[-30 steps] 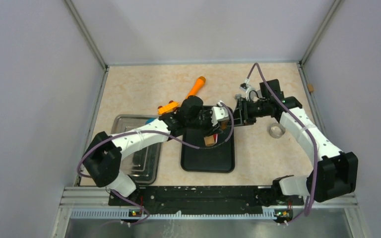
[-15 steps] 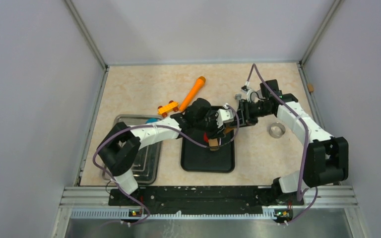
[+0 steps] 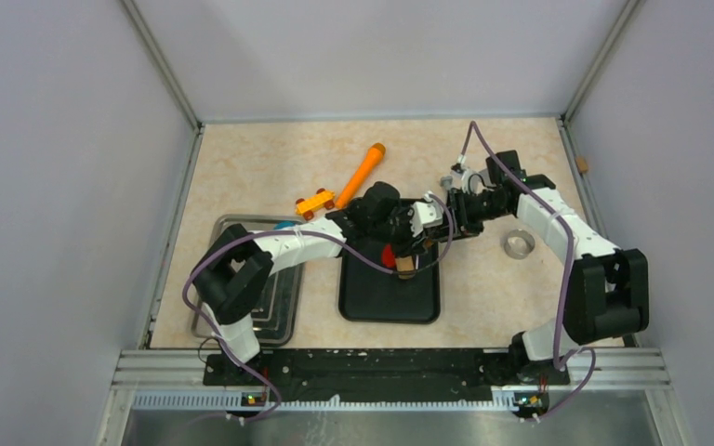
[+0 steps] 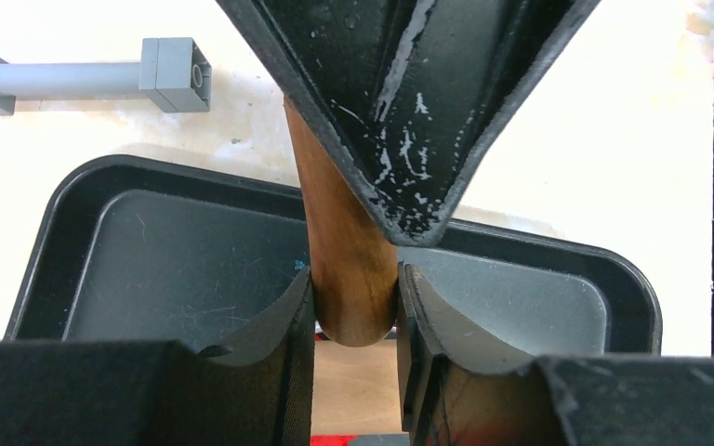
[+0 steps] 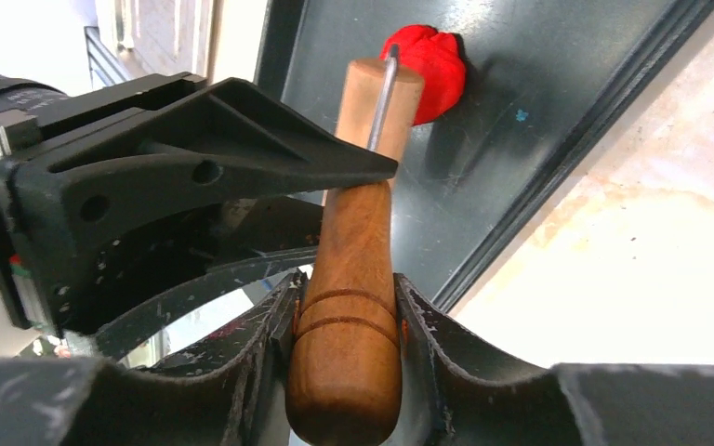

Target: Roll out the dumpling wrappers from the dough

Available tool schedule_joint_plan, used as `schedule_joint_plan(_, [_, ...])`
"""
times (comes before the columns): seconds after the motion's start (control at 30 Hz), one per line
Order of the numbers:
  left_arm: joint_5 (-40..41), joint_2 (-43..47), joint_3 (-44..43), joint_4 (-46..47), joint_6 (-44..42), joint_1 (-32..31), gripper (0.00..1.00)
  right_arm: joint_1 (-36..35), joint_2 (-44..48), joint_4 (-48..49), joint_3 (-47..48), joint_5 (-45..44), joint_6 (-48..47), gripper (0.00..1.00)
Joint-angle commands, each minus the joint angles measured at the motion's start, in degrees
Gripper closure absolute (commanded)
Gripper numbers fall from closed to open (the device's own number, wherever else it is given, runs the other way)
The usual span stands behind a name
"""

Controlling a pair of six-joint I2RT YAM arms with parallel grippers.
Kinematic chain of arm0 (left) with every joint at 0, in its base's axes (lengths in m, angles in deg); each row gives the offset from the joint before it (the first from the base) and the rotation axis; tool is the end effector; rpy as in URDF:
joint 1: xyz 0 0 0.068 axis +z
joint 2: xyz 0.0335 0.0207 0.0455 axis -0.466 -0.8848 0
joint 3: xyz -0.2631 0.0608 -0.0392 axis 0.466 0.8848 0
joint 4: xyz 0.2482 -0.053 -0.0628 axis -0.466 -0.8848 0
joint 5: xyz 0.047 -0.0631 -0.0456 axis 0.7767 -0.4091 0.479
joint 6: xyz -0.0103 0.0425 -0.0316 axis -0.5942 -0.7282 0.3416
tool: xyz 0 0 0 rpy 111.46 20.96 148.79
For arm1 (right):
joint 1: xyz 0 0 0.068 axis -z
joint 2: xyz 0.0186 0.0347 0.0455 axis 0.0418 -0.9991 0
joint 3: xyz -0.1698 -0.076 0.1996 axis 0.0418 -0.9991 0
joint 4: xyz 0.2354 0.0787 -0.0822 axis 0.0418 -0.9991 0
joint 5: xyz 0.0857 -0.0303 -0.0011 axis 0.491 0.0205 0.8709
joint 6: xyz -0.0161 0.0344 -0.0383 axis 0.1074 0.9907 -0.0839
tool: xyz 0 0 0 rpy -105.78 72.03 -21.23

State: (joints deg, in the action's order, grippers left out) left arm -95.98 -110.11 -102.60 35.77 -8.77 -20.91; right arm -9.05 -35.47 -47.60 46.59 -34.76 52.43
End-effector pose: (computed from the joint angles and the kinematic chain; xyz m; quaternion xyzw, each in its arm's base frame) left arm 0.2478 -0.3081 0.2205 0.5618 0.6508 -0.3367 0.3839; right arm 0.2746 0.0814 0.2513 -0.1231 0.8974 0.4024 0.1329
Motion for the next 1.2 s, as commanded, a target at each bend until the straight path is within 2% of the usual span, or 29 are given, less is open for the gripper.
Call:
schedule_joint_plan(0.0, [-0.3,0.2,-3.0,3.6,-0.7,0.0,1.0,-0.1,-0.9,0.9,0.6,1.5,-0.7,0.67])
schedule_joint_plan(0.13, [-0.1,0.4,-2.8,2.6,-1.7,0.1,1.0,0.0,-1.8,1.2,1.0,0.8,-1.0,0.77])
schedule_joint_plan(0.2, [-0.2,0.5,-2.7,2.4,-2.2,0.2,1.0,0.0,-2.0,1.5,1.5,1.2,-1.1,0.78])
schedule_joint_plan(0.27, [-0.6,0.6,-2.7,2.4,-2.9,0.3,1.0,0.2,-2.4,1.6,2.5,1.5,-1.0,0.69])
schedule_joint_plan(0.33, [-0.8,0.5,-2.8,2.4,-3.2,0.3,1.0,0.2,-2.7,2.0,3.4,1.4,-1.0,0.53])
schedule_joint_plan(0.4, [-1.1,0.4,-3.1,2.3,-3.2,0.4,1.0,0.3,-3.0,2.9,4.0,0.7,-0.5,0.49])
schedule_joint_plan(0.47, [-1.4,0.2,-3.3,2.2,-3.1,0.4,1.0,0.3,-3.7,3.4,4.5,0.8,0.0,0.54])
schedule_joint_plan(0.87, [3.7,-0.5,-3.8,2.6,-4.0,0.8,1.0,0.4,-6.0,3.0,5.9,0.7,-1.3,1.0])
schedule_joint_plan(1.17, [4.0,-2.4,-2.0,3.6,-3.5,1.1,1.0,0.4,-9.7,4.0,6.3,-3.2,-1.3,1.0])
